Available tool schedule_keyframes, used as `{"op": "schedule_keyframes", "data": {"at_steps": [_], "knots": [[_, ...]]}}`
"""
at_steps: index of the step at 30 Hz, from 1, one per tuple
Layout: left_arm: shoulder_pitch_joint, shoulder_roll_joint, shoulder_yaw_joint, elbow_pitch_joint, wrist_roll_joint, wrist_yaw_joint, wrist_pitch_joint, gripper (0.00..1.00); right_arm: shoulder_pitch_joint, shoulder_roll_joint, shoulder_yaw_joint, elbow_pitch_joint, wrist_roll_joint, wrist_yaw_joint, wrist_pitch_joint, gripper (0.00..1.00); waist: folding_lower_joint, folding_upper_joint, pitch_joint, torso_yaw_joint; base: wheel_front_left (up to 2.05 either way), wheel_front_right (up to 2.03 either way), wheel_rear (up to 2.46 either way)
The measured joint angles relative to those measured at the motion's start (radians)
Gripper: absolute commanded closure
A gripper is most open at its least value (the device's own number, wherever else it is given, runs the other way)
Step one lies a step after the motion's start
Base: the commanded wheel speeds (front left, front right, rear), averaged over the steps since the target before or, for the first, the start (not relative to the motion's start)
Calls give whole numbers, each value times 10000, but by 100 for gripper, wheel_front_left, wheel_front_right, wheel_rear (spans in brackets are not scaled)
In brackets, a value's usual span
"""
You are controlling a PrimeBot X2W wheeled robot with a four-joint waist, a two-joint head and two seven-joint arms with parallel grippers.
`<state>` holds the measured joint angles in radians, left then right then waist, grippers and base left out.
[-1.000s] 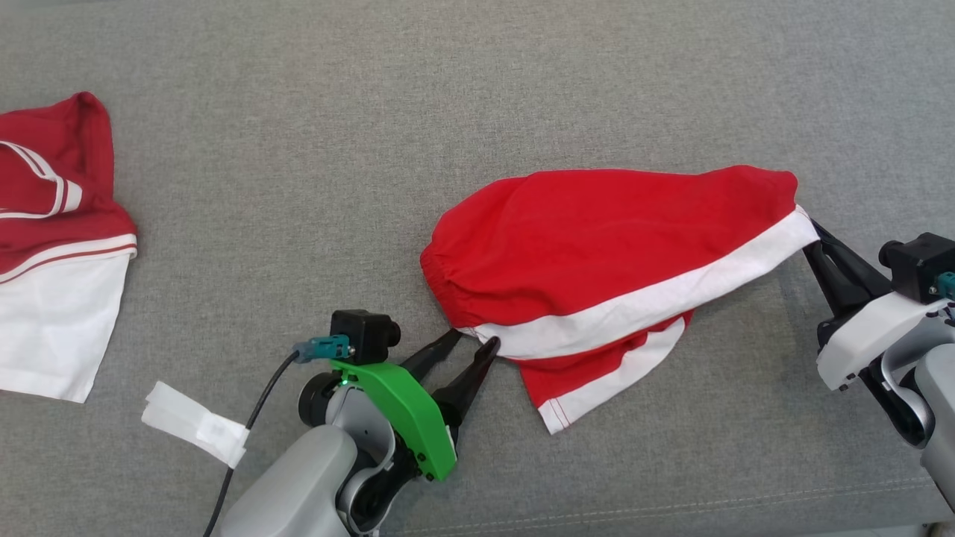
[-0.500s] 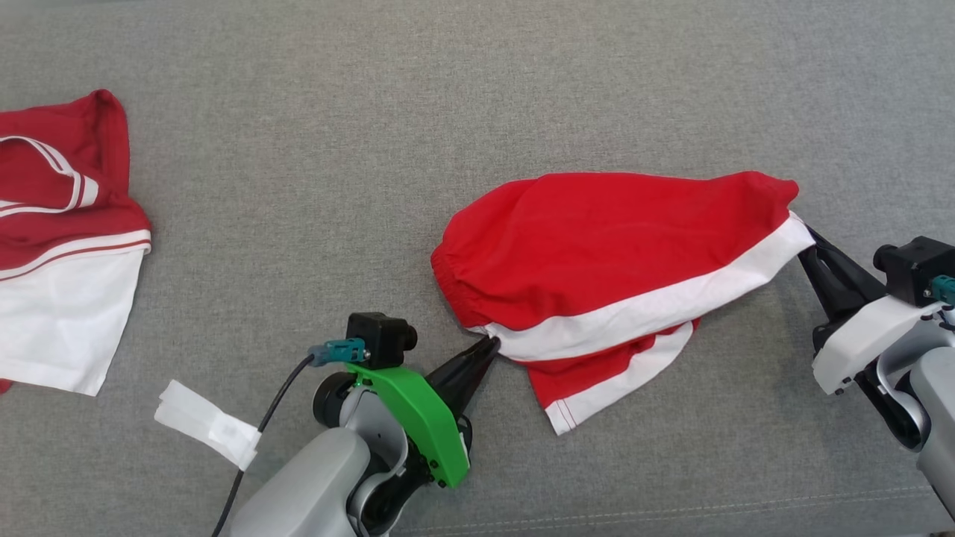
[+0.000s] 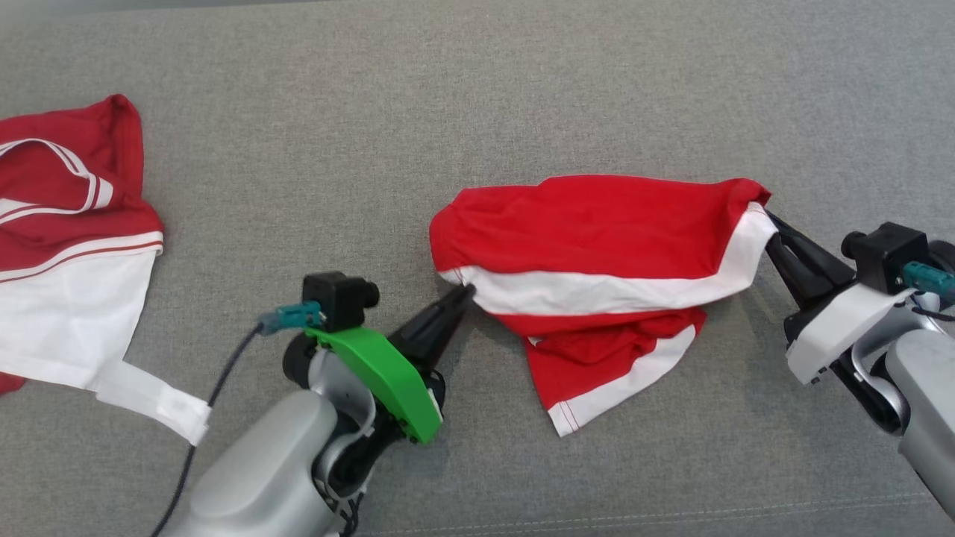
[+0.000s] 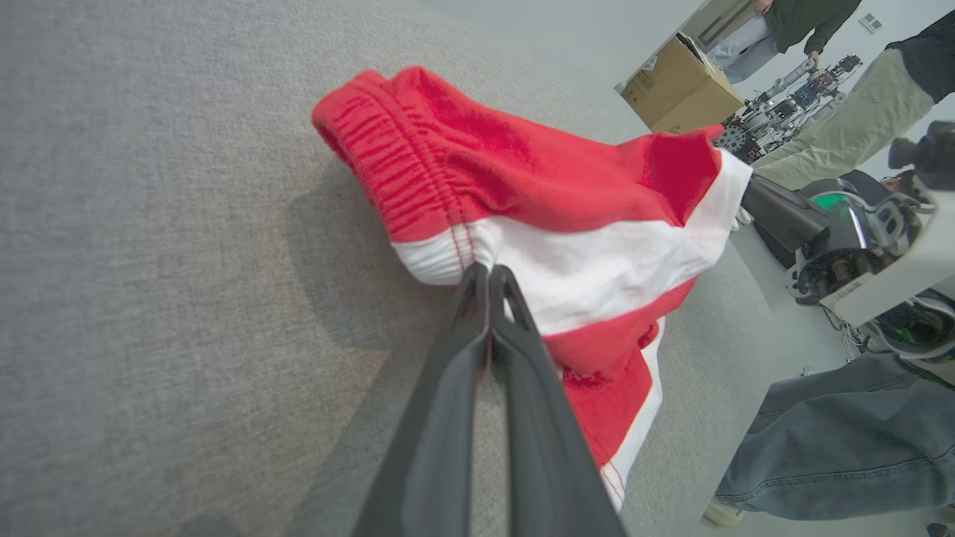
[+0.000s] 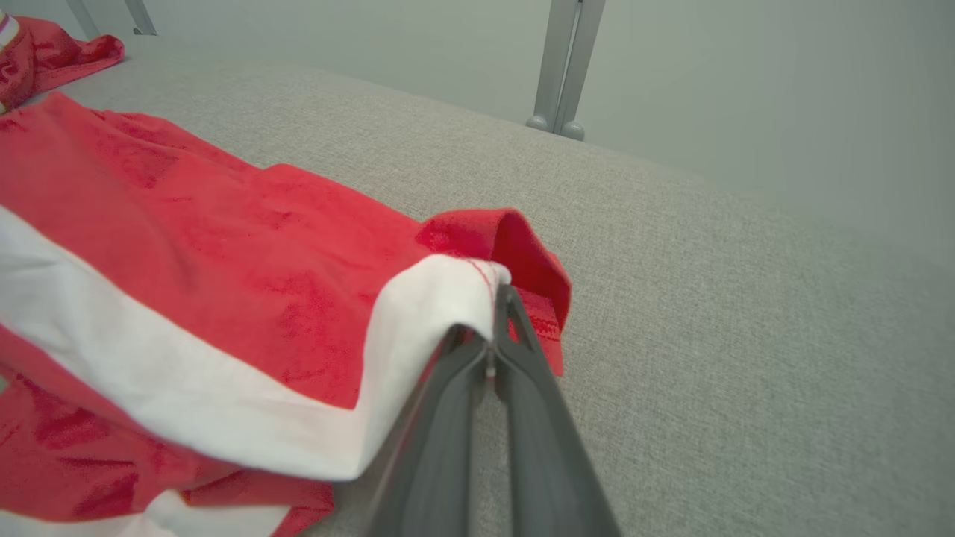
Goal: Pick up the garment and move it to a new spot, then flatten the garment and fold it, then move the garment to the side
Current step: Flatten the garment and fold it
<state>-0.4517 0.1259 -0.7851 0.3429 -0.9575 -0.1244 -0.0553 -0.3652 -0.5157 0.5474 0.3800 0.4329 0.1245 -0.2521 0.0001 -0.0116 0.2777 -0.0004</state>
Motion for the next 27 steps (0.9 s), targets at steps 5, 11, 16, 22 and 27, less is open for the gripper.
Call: {"op": "schedule_keyframes", "data": {"at_steps": [5, 11, 16, 22, 27], "knots": [[-901, 729, 228, -761, -81, 0, 343, 100, -777, -485, 443, -650, 318, 2, 290, 100, 0, 0, -278, 4, 0, 0, 0], [-2140, 1854, 663, -1304, -58, 0, 1323, 100, -1652, -1108, 849, -1611, 1151, 2, 1191, 100, 0, 0, -754, 45, 0, 0, 0], [-2652, 2556, 1072, -2272, -196, 23, 2119, 100, -1946, -1540, 790, -2681, 2167, 0, 1852, 100, 0, 0, -1240, 15, 0, 0, 0], [-2624, 3438, 1467, -3816, -901, 378, 3080, 100, -1074, -2215, 178, -3965, 4056, 0, 2692, 100, 0, 0, -1832, -119, 0, 0, 0], [-2217, 4048, 1833, -5597, -1708, 809, 3906, 100, -174, -2911, -840, -5501, 5530, 0, 3014, 100, -1, 0, -2204, -358, 0, 0, 0]]}}
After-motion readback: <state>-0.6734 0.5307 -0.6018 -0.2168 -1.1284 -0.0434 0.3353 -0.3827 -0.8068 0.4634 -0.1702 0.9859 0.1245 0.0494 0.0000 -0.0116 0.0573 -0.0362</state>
